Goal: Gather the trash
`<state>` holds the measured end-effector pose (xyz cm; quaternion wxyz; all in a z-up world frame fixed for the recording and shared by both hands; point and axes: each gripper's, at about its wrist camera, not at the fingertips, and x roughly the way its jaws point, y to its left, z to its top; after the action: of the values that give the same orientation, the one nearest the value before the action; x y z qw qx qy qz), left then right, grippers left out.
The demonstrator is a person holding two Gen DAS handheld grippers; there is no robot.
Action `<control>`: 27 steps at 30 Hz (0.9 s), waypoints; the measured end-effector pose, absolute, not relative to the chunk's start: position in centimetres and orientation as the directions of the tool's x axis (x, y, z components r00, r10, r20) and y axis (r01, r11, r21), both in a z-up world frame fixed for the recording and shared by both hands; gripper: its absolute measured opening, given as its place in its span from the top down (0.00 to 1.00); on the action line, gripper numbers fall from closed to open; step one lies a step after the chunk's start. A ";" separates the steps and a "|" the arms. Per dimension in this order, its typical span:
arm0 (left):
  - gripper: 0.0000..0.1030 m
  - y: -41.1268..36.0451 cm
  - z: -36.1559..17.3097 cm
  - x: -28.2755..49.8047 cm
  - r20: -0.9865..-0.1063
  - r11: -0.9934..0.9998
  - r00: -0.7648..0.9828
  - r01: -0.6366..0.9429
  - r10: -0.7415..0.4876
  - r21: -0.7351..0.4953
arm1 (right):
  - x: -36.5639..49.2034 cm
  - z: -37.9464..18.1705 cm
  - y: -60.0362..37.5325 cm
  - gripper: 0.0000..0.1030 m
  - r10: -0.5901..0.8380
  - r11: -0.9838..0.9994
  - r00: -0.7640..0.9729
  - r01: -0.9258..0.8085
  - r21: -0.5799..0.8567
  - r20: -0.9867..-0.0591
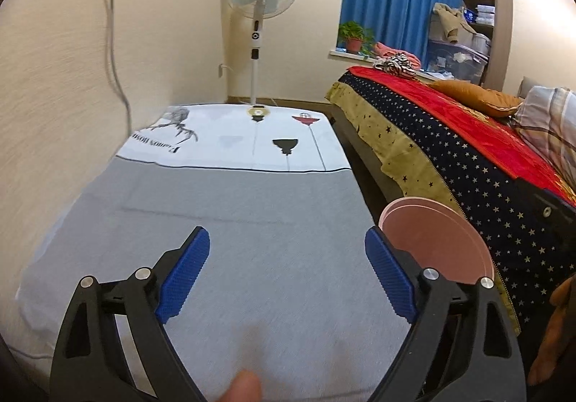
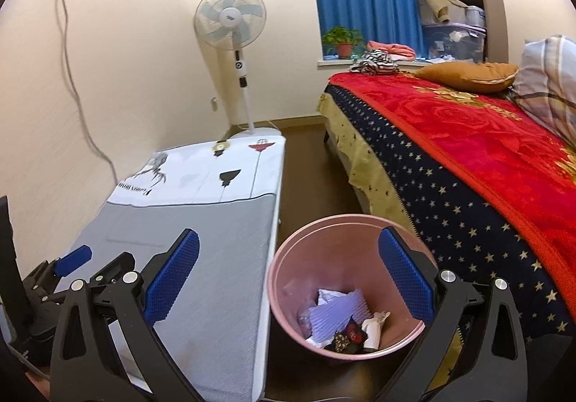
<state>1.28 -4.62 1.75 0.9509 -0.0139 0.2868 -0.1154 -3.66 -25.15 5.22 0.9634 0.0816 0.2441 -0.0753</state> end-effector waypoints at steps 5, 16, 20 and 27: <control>0.12 -3.3 1.5 0.2 -0.554 0.980 0.808 0.170 -0.198 -0.101 | -3.5 4.6 -24.2 0.05 -0.104 0.980 0.859 0.173 0.094 -0.501; 0.07 -1.0 1.4 -0.3 -0.544 0.993 0.832 0.081 -0.112 -0.081 | -2.0 3.2 -22.2 0.05 -0.087 0.986 0.838 0.148 0.070 -0.539; 0.07 -0.6 1.1 0.1 -0.549 0.994 0.829 0.075 -0.108 -0.082 | -1.4 2.9 -21.4 0.05 -0.082 0.988 0.835 0.140 0.066 -0.544; 0.07 0.0 0.8 0.7 -0.549 0.994 0.829 0.060 -0.103 -0.094 | -0.6 2.2 -20.7 0.05 -0.074 0.989 0.824 0.133 0.064 -0.561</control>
<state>0.67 -0.05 0.84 0.9557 -0.0365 0.2890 -0.0426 -0.57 -20.75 2.17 0.9538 0.0502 0.2913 -0.0542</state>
